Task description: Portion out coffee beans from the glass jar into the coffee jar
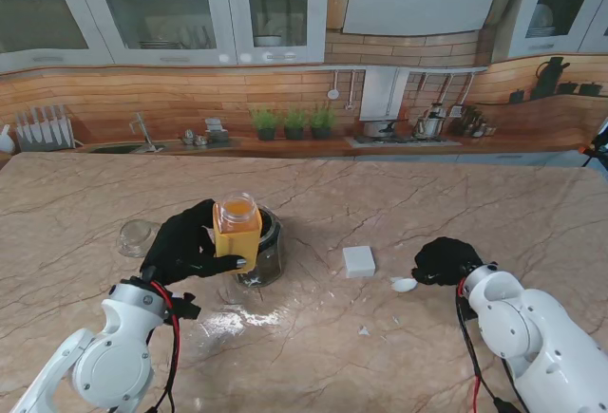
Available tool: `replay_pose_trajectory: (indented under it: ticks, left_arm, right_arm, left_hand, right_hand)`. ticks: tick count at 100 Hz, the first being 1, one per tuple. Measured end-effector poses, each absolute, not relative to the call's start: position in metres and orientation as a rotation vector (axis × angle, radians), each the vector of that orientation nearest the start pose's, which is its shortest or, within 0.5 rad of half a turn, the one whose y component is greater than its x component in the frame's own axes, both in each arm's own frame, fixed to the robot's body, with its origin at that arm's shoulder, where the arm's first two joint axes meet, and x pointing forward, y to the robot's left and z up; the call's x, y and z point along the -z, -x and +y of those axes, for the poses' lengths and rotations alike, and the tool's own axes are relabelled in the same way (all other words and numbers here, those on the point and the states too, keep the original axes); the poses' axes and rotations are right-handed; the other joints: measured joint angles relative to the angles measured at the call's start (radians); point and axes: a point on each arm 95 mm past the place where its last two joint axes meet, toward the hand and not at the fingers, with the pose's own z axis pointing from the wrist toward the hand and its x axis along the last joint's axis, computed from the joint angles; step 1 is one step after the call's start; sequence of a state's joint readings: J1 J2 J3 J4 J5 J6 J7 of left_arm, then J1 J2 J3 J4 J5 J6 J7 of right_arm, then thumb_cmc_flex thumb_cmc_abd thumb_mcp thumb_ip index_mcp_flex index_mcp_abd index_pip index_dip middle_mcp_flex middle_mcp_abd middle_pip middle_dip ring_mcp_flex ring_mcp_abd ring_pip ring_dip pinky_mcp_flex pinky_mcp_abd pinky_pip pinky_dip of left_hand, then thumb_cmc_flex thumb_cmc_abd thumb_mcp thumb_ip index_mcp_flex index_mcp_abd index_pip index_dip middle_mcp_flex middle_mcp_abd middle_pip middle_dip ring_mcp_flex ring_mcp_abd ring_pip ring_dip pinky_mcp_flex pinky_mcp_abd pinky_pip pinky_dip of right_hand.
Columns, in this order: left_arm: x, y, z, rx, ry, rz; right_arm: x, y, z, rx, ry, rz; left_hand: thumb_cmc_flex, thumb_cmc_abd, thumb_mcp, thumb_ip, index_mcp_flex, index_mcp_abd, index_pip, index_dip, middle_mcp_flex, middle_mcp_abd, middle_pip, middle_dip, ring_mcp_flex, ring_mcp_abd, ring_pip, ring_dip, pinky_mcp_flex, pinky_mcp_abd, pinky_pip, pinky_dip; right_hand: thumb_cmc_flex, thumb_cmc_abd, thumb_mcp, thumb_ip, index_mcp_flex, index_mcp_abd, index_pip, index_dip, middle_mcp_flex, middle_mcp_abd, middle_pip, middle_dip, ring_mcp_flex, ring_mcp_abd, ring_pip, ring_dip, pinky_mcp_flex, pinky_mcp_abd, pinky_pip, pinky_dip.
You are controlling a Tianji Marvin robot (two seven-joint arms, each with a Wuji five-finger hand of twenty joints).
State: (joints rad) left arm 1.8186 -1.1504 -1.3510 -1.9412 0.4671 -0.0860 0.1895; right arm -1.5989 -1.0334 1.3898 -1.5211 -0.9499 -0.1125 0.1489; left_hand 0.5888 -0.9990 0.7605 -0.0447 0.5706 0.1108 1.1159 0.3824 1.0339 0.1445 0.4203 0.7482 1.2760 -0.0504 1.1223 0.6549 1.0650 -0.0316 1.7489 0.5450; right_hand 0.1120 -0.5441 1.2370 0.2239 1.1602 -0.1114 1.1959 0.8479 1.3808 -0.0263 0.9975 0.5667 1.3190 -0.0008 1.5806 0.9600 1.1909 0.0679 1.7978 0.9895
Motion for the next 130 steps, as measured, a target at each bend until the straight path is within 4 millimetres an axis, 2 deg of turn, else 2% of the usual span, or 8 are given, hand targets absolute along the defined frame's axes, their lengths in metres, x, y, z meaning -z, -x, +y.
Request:
replay_pose_trajectory:
  ticks: [18,42,65,75,84,91,95,130]
  left_arm:
    - [0.252,-0.340,-0.010,2.099,1.515,0.885]
    - [0.252,-0.341,-0.007,2.095,1.509,0.878]
    - [0.251,-0.342,-0.006,2.095,1.503,0.874]
    - [0.252,-0.343,-0.005,2.091,1.501,0.877]
    - [0.253,-0.343,-0.005,2.084,1.501,0.884]
    - [0.254,-0.344,-0.006,2.079,1.499,0.890]
    - [0.254,-0.345,-0.006,2.076,1.495,0.894]
    - [0.254,-0.349,-0.002,2.060,1.474,0.906]
  right_arm:
    - [0.341,-0.405,-0.089,-1.301,-1.241,1.620]
    - [0.337,-0.405,-0.090,-1.349,-1.148,1.616]
    - [0.333,-0.405,-0.088,-1.445,-1.135,1.535]
    - [0.331,-0.407,-0.084,-1.498,-1.138,1.489]
    - [0.329,-0.408,-0.080,-1.523,-1.135,1.483]
    - [0.325,-0.410,-0.077,-1.553,-1.145,1.474]
    - [0.322,-0.411,-0.075,-1.572,-1.153,1.472]
    - [0.281,-0.444,-0.034,-1.680,-1.105,1.515]
  left_hand:
    - [0.000,0.000,0.000,0.000,0.000,0.000,0.000,0.000,0.000,0.000,0.000,0.000,0.000,0.000,0.000,0.000,0.000,0.000,0.000,0.000]
    - [0.000,0.000,0.000,0.000,0.000,0.000,0.000,0.000,0.000,0.000,0.000,0.000,0.000,0.000,0.000,0.000,0.000,0.001,0.000,0.000]
    - [0.000,0.000,0.000,0.000,0.000,0.000,0.000,0.000,0.000,0.000,0.000,0.000,0.000,0.001,0.000,0.000,0.000,0.001,0.000,0.000]
    - [0.000,0.000,0.000,0.000,0.000,0.000,0.000,0.000,0.000,0.000,0.000,0.000,0.000,0.001,0.000,0.001,0.000,0.001,0.000,0.000]
    - [0.000,0.000,0.000,0.000,0.000,0.000,0.000,0.000,0.000,0.000,0.000,0.000,0.000,0.001,0.000,0.001,0.000,0.001,0.000,0.000]
    - [0.000,0.000,0.000,0.000,0.000,0.000,0.000,0.000,0.000,0.000,0.000,0.000,0.000,0.001,0.000,0.001,0.000,0.001,0.000,0.000]
    - [0.000,0.000,0.000,0.000,0.000,0.000,0.000,0.000,0.000,0.000,0.000,0.000,0.000,0.001,0.000,0.001,0.000,0.001,0.000,0.000]
    - [0.000,0.000,0.000,0.000,0.000,0.000,0.000,0.000,0.000,0.000,0.000,0.000,0.000,0.001,0.000,0.001,0.000,0.001,0.000,-0.001]
  right_hand:
    - [0.073,-0.016,-0.101,-0.015,-0.010,0.009,-0.008,-0.020,-0.001,-0.005,0.003,0.056,0.000,-0.027,0.014,0.040,0.000,-0.022,0.000,0.002]
    - [0.119,-0.062,-0.161,-0.017,-0.040,0.011,-0.011,-0.021,-0.027,-0.010,0.031,0.125,-0.007,-0.042,0.014,0.042,0.000,-0.038,0.000,0.003]
    - [0.180,-0.097,-0.237,-0.018,-0.055,0.017,-0.012,-0.106,-0.040,-0.010,0.032,0.135,-0.009,-0.045,0.009,0.042,0.000,-0.044,-0.001,-0.009]
    - [0.180,-0.101,-0.236,-0.020,-0.065,0.017,-0.012,-0.109,-0.041,-0.010,0.032,0.135,-0.009,-0.045,0.007,0.042,0.000,-0.045,-0.001,-0.021]
    - [0.180,-0.113,-0.215,-0.068,-0.080,0.017,-0.011,-0.109,-0.041,-0.010,0.032,0.135,-0.009,-0.045,0.002,0.045,0.000,-0.045,-0.001,-0.022]
    - [0.180,-0.122,-0.213,-0.070,-0.082,0.017,-0.011,-0.109,-0.041,-0.010,0.032,0.135,-0.009,-0.045,0.002,0.046,0.000,-0.045,-0.001,-0.022]
    - [0.180,-0.123,-0.202,-0.093,-0.082,0.017,-0.011,-0.109,-0.041,-0.010,0.032,0.135,-0.009,-0.045,0.001,0.046,0.000,-0.045,-0.001,-0.022]
    - [0.180,-0.139,-0.177,-0.113,-0.093,0.022,-0.010,-0.109,-0.041,-0.010,0.032,0.135,-0.009,-0.045,0.001,0.047,0.000,-0.045,-0.001,-0.023]
